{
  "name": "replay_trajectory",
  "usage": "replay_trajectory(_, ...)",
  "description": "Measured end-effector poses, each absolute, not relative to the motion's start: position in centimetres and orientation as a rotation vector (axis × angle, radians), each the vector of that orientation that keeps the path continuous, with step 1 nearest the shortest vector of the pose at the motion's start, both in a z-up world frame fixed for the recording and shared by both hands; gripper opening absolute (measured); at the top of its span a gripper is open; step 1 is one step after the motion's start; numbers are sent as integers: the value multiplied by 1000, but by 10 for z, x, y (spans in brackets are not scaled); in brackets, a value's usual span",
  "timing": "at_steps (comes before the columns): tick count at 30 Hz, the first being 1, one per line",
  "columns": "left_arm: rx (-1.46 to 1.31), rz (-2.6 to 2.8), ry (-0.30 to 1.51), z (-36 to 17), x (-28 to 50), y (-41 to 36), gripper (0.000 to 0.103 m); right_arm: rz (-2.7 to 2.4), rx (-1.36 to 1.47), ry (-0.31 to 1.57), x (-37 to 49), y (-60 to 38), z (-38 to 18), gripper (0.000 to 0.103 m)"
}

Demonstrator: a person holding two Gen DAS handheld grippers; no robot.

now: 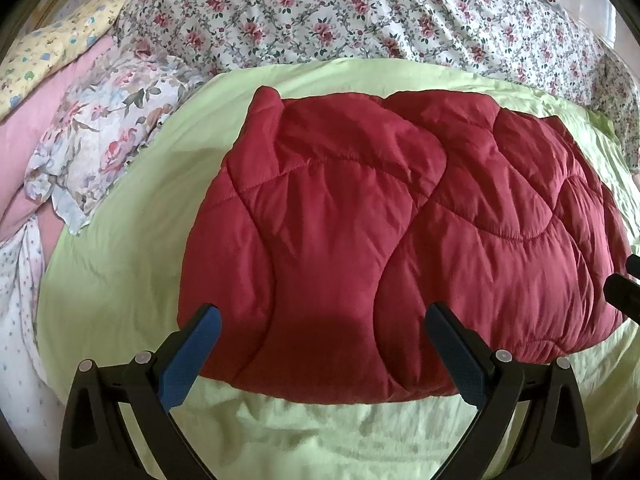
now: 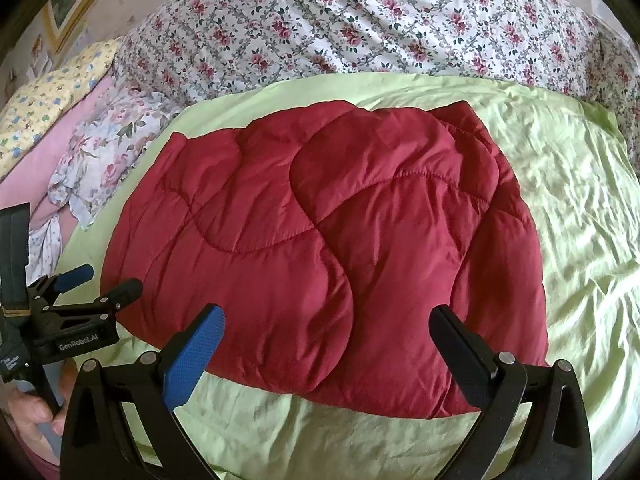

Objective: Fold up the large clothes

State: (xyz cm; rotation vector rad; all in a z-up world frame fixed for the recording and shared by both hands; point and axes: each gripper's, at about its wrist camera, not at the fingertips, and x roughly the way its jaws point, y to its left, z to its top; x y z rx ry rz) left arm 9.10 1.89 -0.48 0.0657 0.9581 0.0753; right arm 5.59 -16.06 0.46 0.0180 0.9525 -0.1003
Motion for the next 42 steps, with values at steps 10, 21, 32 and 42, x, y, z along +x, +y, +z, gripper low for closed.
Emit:
replay_trajectory(10, 67, 78, 955, -5, 98, 16, 102, -97, 18, 962, 63, -161, 2, 103)
replay_trajectory(21, 61, 78, 956, -4, 102, 14, 102, -98, 26, 974, 64, -163, 0, 103)
replay_trajectory(32, 53, 74, 961, -4, 102, 13, 102, -98, 24, 973, 64, -164, 2, 103)
replay_trajectory(42, 49, 76, 963, -3, 101, 12, 102, -97, 23, 974, 64, -164, 2, 103)
